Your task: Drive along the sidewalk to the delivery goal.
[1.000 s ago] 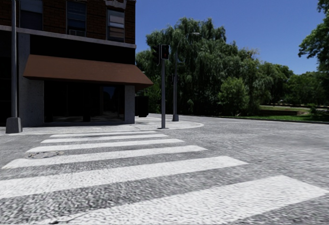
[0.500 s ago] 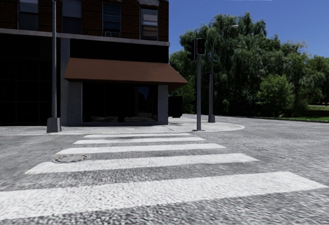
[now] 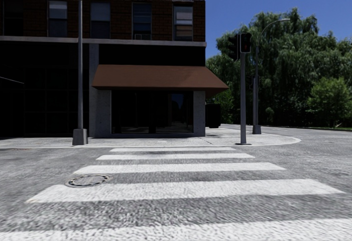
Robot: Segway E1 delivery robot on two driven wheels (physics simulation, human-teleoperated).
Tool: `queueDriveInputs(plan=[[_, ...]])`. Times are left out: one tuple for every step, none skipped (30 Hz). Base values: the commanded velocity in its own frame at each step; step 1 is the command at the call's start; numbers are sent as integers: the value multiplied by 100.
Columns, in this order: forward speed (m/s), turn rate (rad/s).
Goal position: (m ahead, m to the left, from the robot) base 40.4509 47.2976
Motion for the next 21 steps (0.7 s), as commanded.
queueDriveInputs(plan=[[112, 36], [112, 20], [112, 20], [112, 10], [112, 0], [112, 0], [113, 0], [113, 0], [113, 0], [115, 0], [115, 0], [117, 0], [125, 0], [200, 0], [200, 0], [200, 0], [200, 0], [200, 0], [200, 0], [200, 0], [200, 0]])
